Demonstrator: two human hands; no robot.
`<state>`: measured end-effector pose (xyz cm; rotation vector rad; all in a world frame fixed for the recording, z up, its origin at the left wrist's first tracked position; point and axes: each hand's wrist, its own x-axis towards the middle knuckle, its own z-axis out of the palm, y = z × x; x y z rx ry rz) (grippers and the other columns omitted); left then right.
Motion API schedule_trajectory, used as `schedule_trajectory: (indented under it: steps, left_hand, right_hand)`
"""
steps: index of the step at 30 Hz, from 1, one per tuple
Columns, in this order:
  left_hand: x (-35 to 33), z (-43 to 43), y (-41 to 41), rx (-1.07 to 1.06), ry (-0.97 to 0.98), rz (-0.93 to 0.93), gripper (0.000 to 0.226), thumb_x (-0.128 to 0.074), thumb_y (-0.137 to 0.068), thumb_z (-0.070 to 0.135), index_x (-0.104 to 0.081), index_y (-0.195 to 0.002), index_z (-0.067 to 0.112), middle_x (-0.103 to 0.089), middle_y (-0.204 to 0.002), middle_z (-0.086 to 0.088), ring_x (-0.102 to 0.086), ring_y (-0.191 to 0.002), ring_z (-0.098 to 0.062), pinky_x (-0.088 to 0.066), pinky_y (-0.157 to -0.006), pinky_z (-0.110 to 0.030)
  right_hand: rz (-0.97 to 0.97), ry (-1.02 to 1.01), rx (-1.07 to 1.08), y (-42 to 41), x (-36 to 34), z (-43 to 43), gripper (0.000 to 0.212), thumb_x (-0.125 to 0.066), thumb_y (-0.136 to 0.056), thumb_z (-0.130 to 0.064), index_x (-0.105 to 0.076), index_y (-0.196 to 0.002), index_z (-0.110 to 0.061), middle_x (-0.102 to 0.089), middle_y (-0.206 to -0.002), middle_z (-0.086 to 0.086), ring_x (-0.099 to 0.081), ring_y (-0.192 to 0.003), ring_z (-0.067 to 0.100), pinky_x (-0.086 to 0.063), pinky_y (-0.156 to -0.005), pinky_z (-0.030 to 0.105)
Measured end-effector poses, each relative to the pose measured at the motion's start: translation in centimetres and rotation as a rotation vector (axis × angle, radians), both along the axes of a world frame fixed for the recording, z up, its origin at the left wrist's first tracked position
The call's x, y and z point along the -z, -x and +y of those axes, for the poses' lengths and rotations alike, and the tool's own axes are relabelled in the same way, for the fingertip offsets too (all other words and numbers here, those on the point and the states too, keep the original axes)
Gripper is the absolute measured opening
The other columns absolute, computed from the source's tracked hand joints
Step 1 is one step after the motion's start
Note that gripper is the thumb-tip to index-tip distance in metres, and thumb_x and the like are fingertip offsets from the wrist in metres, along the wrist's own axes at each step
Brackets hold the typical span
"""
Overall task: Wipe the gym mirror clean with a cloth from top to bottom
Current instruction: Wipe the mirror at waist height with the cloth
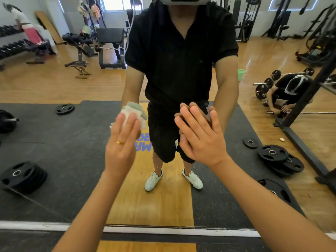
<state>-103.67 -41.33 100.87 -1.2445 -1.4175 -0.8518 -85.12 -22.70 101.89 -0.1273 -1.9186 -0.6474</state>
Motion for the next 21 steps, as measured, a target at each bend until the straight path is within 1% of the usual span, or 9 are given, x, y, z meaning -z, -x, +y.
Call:
schedule_trajectory:
  steps: [2,3,6,8,10,12,16,18,21]
  left_hand:
    - [0.5,-1.1,1.6,-0.045,-0.071,-0.093,0.05,-0.053,-0.092,-0.026,-0.051,-0.139,-0.008,-0.047,-0.152,-0.017,-0.032,-0.152,-0.034,-0.036,-0.121,-0.045]
    - [0.7,-1.2,1.7,-0.068,-0.127,-0.15,0.05,-0.054,-0.091,-0.028,-0.052,-0.138,-0.01,-0.047,-0.151,-0.019,-0.031,-0.152,-0.034,-0.036,-0.121,-0.046]
    - [0.6,0.7,-0.7,-0.057,-0.237,-0.316,0.044,-0.046,-0.098,-0.024,-0.049,-0.14,-0.012,-0.048,-0.147,-0.027,-0.031,-0.15,-0.035,-0.034,-0.122,-0.043]
    - [0.8,2.3,-3.8,0.006,-0.217,-0.383,0.044,-0.04,-0.1,-0.021,-0.045,-0.142,-0.01,-0.047,-0.148,-0.026,-0.033,-0.147,-0.039,-0.034,-0.122,-0.044]
    - [1.3,3.4,-5.8,0.053,-0.129,-0.339,0.037,-0.038,-0.105,-0.013,-0.046,-0.141,-0.009,-0.048,-0.148,-0.025,-0.033,-0.146,-0.039,-0.037,-0.12,-0.047]
    - [1.3,3.5,-5.9,0.052,-0.079,-0.266,0.033,-0.038,-0.108,-0.008,-0.046,-0.14,-0.008,-0.046,-0.148,-0.021,-0.03,-0.149,-0.034,-0.036,-0.121,-0.045]
    - [1.4,2.2,-4.2,-0.024,-0.02,-0.148,0.037,-0.043,-0.104,-0.014,-0.047,-0.14,-0.006,-0.047,-0.147,-0.019,-0.024,-0.155,-0.026,-0.033,-0.123,-0.041]
    - [1.3,1.8,-3.8,-0.056,-0.061,-0.196,0.042,-0.046,-0.1,-0.019,-0.05,-0.14,-0.006,-0.05,-0.148,-0.019,-0.029,-0.153,-0.031,-0.035,-0.122,-0.042]
    - [0.5,2.4,-4.5,-0.121,-0.226,-0.4,0.044,-0.046,-0.098,-0.023,-0.053,-0.14,-0.01,-0.047,-0.15,-0.02,-0.037,-0.146,-0.04,-0.034,-0.122,-0.038]
  right_hand:
    - [0.003,0.003,0.0,0.0,0.2,0.0,0.06,-0.057,-0.096,-0.027,-0.047,-0.154,-0.015,-0.033,-0.164,0.007,-0.024,-0.156,0.024,-0.015,-0.125,0.054]
    - [0.003,-0.003,0.002,0.0,0.2,0.1,0.06,-0.057,-0.096,-0.027,-0.047,-0.154,-0.014,-0.034,-0.164,0.007,-0.024,-0.156,0.024,-0.015,-0.125,0.054]
    - [-0.001,0.002,-0.001,0.0,0.1,0.1,0.06,-0.057,-0.096,-0.028,-0.047,-0.154,-0.014,-0.036,-0.162,0.009,-0.024,-0.156,0.025,-0.016,-0.125,0.055]
    - [-0.004,0.005,-0.002,0.0,0.2,0.1,0.06,-0.057,-0.097,-0.027,-0.047,-0.154,-0.014,-0.036,-0.162,0.009,-0.023,-0.156,0.025,-0.016,-0.125,0.055]
    - [-0.007,0.002,0.004,-0.1,0.1,0.0,0.059,-0.056,-0.097,-0.027,-0.046,-0.154,-0.014,-0.034,-0.163,0.008,-0.022,-0.157,0.025,-0.016,-0.125,0.055]
    - [-0.014,0.005,0.001,-0.1,0.0,-0.1,0.06,-0.055,-0.097,-0.027,-0.046,-0.154,-0.014,-0.033,-0.163,0.008,-0.022,-0.157,0.025,-0.016,-0.125,0.055]
    - [-0.034,0.0,0.002,-0.3,-0.2,-0.2,0.057,-0.052,-0.1,-0.027,-0.045,-0.154,-0.013,-0.034,-0.162,0.009,-0.034,-0.151,0.027,-0.014,-0.126,0.055]
    - [-0.042,-0.002,0.006,-0.4,-0.3,-0.2,0.057,-0.053,-0.099,-0.028,-0.045,-0.154,-0.013,-0.033,-0.162,0.009,-0.036,-0.149,0.028,-0.013,-0.126,0.055]
    - [-0.057,0.0,0.017,-0.4,-0.3,-0.3,0.057,-0.051,-0.1,-0.029,-0.046,-0.155,-0.013,-0.032,-0.163,0.008,-0.035,-0.15,0.027,-0.012,-0.127,0.054]
